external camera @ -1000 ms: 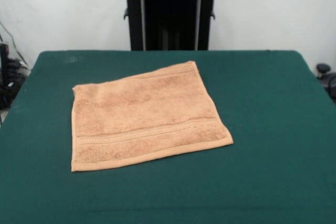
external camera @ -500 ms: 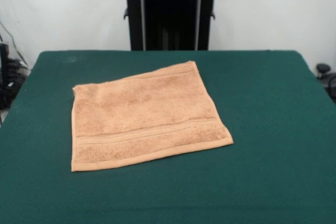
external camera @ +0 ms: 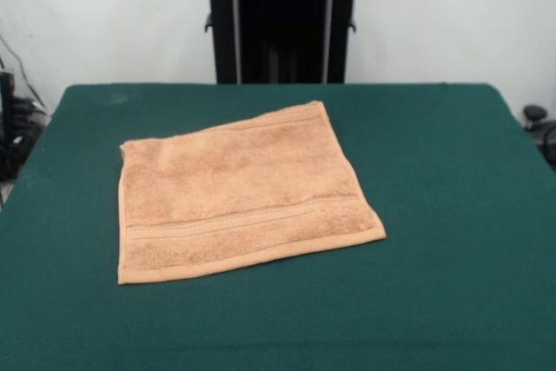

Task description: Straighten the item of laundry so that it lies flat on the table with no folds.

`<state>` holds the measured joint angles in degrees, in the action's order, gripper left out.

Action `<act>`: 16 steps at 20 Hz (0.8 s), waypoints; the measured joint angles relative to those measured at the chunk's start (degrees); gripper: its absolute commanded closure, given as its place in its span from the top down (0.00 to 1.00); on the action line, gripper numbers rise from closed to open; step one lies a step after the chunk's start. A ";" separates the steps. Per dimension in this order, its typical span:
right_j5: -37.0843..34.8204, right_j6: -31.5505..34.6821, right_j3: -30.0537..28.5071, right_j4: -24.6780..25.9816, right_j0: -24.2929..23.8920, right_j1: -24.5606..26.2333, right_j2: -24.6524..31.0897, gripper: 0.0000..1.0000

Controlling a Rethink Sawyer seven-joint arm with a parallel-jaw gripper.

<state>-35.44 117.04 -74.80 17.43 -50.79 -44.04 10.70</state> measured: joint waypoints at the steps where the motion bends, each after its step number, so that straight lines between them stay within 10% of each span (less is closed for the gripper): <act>1: 0.00 0.00 0.15 0.00 0.01 0.00 0.00 0.00; 16: -0.01 0.00 1.20 0.00 0.00 0.02 0.03 0.00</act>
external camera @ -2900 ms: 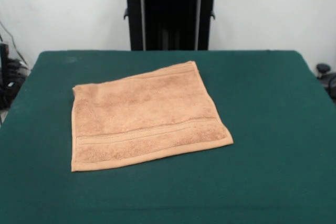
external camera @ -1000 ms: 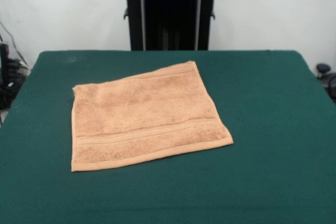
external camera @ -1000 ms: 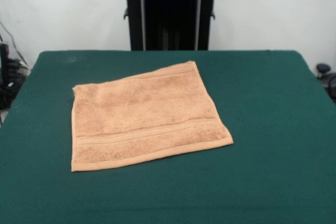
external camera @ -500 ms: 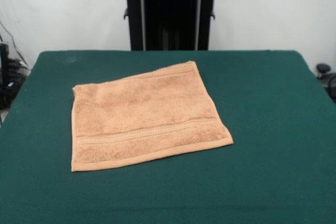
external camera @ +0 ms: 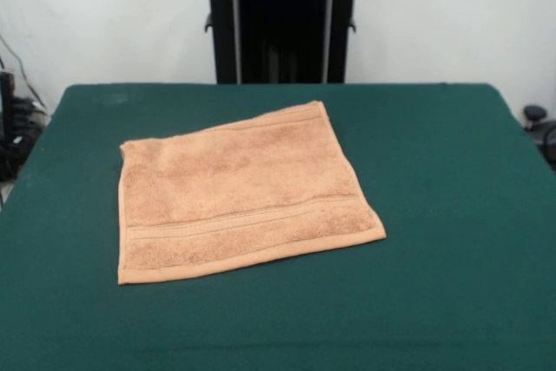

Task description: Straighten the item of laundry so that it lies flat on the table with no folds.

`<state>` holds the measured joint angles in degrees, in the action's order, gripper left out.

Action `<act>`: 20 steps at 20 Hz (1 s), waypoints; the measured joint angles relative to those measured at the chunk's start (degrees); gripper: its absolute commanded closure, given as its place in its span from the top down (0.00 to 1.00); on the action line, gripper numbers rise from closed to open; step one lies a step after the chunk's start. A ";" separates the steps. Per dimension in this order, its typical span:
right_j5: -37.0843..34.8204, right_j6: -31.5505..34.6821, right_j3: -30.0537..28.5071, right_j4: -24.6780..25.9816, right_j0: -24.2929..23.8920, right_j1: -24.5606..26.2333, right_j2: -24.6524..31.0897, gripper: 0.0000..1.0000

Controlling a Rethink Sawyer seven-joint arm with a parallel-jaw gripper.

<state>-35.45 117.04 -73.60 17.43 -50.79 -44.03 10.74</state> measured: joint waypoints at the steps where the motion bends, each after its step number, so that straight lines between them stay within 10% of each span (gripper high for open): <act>1: 0.01 0.00 0.00 0.00 0.00 0.00 0.00 0.00; 20: 0.00 0.00 2.08 0.01 0.00 0.61 0.01 0.00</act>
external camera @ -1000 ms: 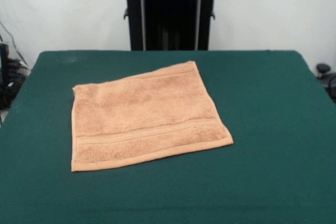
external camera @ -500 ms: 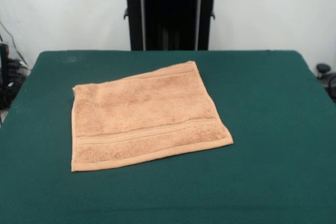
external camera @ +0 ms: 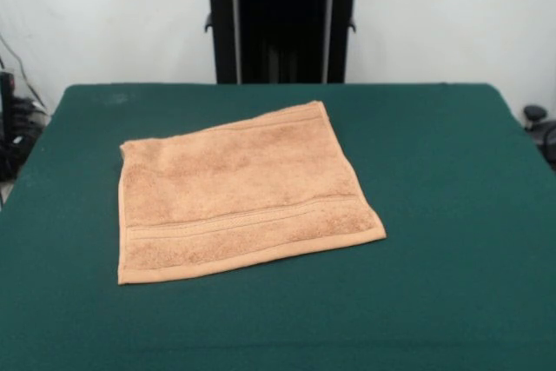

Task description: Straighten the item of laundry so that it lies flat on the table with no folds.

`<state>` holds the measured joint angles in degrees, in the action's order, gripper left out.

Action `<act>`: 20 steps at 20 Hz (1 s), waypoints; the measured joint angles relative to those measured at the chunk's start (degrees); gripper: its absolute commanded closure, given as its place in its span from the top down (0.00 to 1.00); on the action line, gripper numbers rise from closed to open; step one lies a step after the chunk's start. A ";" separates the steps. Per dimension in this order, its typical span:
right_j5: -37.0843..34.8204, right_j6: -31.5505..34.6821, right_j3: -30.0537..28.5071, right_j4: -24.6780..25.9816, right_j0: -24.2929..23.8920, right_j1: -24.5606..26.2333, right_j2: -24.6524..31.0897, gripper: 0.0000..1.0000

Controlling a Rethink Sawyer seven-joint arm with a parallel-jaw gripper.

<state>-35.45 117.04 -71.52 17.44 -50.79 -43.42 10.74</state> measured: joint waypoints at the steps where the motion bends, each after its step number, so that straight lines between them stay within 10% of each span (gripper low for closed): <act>1: 0.00 0.00 0.12 0.00 0.00 0.00 0.00 0.00; 20: -4.12 0.00 5.22 0.01 1.99 0.30 0.12 0.00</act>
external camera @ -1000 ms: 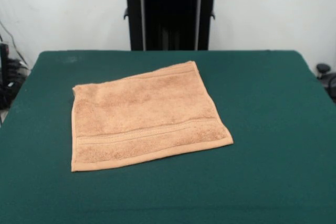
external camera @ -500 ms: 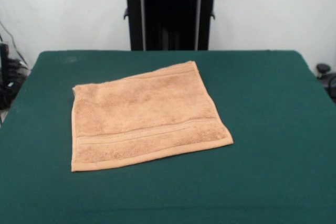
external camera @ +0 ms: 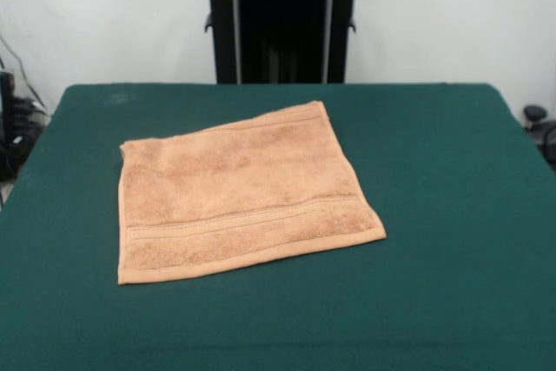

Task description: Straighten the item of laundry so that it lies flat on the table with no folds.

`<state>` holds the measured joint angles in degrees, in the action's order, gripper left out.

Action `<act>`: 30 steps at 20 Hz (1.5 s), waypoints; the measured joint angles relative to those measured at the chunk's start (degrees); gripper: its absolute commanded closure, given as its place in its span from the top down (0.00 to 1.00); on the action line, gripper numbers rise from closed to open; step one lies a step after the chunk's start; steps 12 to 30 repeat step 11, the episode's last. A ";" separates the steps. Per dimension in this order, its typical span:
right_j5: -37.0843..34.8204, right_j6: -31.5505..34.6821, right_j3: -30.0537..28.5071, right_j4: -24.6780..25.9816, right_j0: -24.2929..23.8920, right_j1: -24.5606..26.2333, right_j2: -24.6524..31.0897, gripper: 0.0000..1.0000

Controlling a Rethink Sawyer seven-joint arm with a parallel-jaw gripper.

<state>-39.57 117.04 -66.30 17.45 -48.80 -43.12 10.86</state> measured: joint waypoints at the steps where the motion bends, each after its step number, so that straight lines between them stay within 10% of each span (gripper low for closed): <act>1: 0.00 0.00 -0.01 0.00 -0.03 0.01 0.00 0.00; 30: 0.00 0.00 -0.56 -0.01 -1.00 -0.15 0.00 0.00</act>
